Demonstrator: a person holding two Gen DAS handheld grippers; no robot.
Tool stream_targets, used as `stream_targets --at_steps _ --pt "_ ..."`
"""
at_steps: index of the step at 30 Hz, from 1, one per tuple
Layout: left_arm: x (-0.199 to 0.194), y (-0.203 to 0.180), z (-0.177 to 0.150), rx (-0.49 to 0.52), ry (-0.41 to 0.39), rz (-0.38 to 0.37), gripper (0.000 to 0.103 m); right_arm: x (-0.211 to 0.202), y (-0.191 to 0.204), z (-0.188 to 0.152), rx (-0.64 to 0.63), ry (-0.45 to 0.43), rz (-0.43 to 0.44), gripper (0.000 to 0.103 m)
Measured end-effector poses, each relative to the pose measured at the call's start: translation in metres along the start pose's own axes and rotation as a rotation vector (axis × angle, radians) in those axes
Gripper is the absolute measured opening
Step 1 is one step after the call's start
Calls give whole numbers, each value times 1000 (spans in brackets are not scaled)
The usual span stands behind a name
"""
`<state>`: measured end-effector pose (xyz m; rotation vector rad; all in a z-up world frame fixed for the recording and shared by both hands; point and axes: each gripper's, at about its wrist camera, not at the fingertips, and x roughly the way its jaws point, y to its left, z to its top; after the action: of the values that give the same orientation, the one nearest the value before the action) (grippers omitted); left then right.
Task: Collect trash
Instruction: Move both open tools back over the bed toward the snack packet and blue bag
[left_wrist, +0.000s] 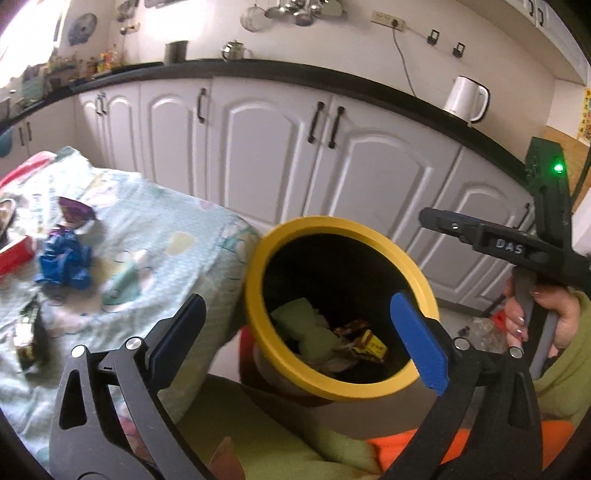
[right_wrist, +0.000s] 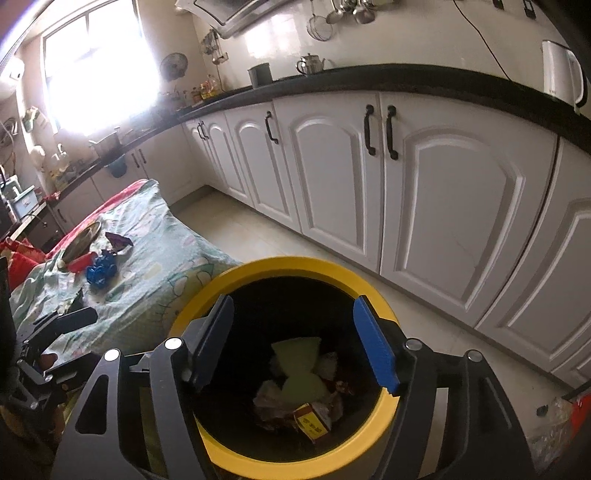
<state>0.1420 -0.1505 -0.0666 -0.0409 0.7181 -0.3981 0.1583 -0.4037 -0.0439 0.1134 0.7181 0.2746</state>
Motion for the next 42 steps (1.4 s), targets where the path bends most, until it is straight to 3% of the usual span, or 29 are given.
stream_targets --at_steps 17,42 --pt "-51 53 5 -95 -129 181 92 -11 65 13 -112 -37 95 73" --pt "-115 129 -5 -249 -262 358 92 9 181 37 -289 -37 266 75"
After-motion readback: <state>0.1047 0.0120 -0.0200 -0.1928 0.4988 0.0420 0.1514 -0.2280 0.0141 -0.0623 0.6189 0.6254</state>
